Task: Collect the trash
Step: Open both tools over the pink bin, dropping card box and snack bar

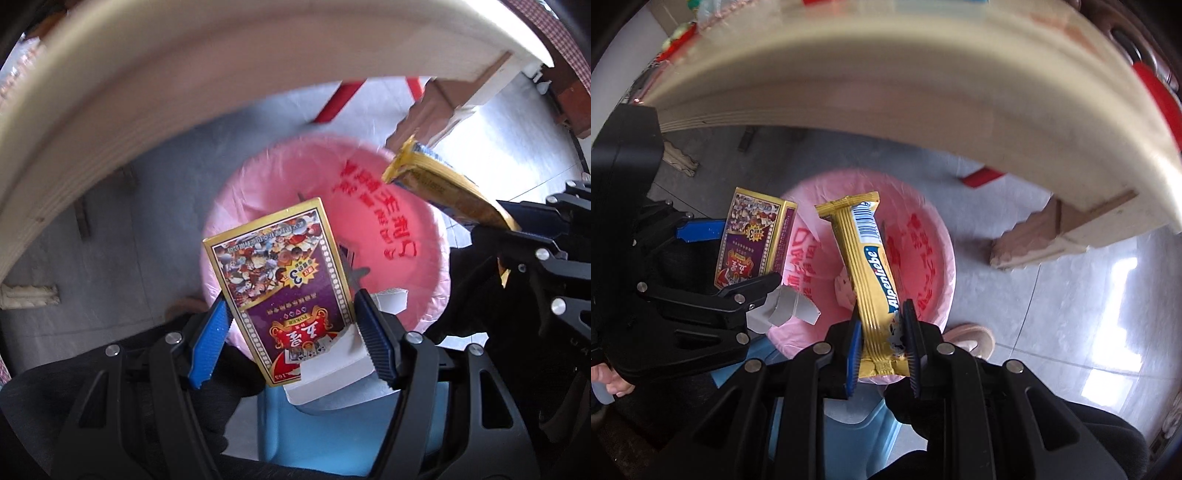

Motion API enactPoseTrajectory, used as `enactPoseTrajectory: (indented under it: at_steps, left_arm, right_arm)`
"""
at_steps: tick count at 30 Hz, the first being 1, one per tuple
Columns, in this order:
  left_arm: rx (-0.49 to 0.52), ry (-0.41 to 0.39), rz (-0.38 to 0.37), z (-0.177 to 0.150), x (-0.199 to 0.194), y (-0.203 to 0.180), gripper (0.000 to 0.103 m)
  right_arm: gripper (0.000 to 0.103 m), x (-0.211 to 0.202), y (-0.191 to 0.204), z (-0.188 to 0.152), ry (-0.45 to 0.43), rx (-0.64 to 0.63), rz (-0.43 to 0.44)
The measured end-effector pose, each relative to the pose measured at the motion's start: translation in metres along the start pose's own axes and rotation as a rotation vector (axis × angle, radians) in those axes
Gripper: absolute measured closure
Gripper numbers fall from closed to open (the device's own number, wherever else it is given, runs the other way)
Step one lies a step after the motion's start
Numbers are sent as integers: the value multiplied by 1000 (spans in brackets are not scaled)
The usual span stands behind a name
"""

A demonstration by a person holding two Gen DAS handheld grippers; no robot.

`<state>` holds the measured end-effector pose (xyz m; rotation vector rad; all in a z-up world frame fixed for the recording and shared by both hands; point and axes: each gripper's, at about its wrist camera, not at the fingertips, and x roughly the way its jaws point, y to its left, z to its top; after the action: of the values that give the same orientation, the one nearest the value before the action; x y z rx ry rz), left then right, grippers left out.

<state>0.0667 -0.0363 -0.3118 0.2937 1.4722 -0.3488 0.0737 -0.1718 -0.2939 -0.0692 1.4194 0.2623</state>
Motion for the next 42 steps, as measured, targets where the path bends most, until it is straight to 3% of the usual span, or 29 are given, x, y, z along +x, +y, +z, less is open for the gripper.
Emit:
enactPoseTrajectory:
  at_steps: [6,22,33,38,42]
  left_arm:
    - [-51,85,-30,11,34,7,37]
    - [-105,210,-89,32,87,14,37]
    - [-121,241,-99,36,99,17,35]
    - [-137,249,-79,37,103,20,33]
    - [-167,238,-76,38,102,26,26]
  right_arm:
    - [82,33,-9,4,66,26,16]
    - [82,107,-22,15,215,85,65]
    - [81,116,-12,18,219,44,64]
    - [68,115,-13,20,203,54,30]
    - [65,112,-19,21,192,82,38]
